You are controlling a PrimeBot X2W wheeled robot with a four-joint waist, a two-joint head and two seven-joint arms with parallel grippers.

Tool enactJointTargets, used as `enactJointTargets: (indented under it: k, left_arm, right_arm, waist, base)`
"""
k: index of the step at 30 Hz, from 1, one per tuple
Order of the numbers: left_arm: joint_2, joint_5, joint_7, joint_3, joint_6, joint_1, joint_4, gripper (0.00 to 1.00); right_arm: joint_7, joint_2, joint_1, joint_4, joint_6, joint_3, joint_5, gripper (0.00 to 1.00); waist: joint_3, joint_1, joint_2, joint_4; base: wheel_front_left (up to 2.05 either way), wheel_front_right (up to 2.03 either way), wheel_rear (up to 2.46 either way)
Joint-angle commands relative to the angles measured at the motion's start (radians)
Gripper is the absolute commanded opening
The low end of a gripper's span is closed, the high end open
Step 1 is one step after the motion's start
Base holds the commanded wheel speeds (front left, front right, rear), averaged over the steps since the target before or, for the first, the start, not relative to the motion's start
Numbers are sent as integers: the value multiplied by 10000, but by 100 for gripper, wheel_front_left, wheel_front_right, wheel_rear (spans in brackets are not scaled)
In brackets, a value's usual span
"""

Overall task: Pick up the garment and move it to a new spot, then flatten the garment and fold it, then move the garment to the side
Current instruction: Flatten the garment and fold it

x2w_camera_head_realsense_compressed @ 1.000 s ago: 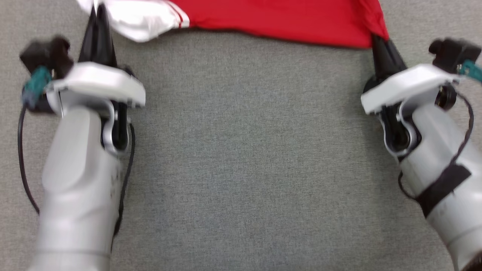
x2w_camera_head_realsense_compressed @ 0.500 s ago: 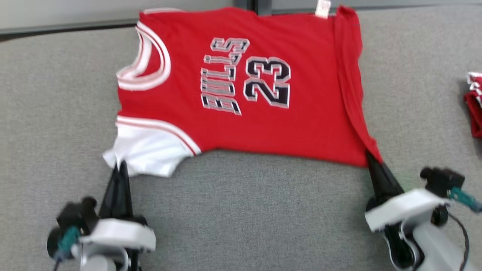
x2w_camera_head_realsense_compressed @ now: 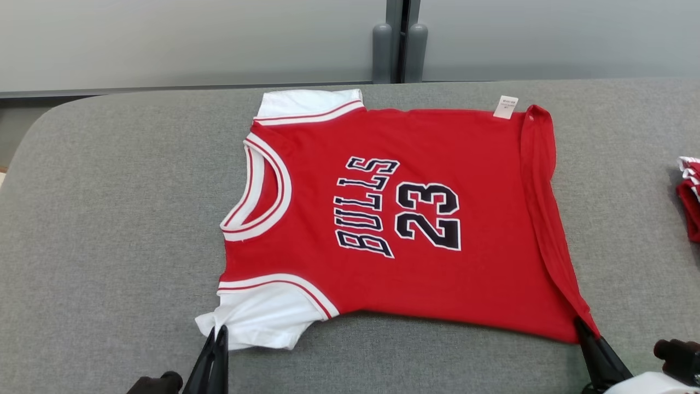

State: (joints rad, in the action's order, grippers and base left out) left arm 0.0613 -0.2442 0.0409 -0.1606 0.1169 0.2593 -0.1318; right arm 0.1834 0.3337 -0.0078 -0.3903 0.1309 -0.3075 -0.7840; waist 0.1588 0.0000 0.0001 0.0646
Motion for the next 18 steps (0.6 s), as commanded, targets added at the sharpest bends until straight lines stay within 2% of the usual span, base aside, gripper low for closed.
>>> enactJointTargets:
  k: [1, 9, 18]
  left_arm:
    - [110, 47, -243, -34, 119, 240, -334, 0]
    - [412, 291, -1924, -431, 334, 1046, -2390, 0]
    - [488, 237, -2366, -422, 391, 847, -2501, 0]
  right_arm:
    - [-197, 33, 322, 158, -3, 230, 158, 0]
    - [-1789, -575, 1884, 1787, -3, 1657, 1125, 0]
    - [-2987, -1418, 2280, 3056, -3, 2695, 1961, 0]
  waist:
    - [-158, 0, -1, 108]
    - [-551, 0, -1, 100]
    - [-536, 0, -1, -93]
  base:
    - [0, 0, 0]
    - [0, 0, 0]
    - [0, 0, 0]
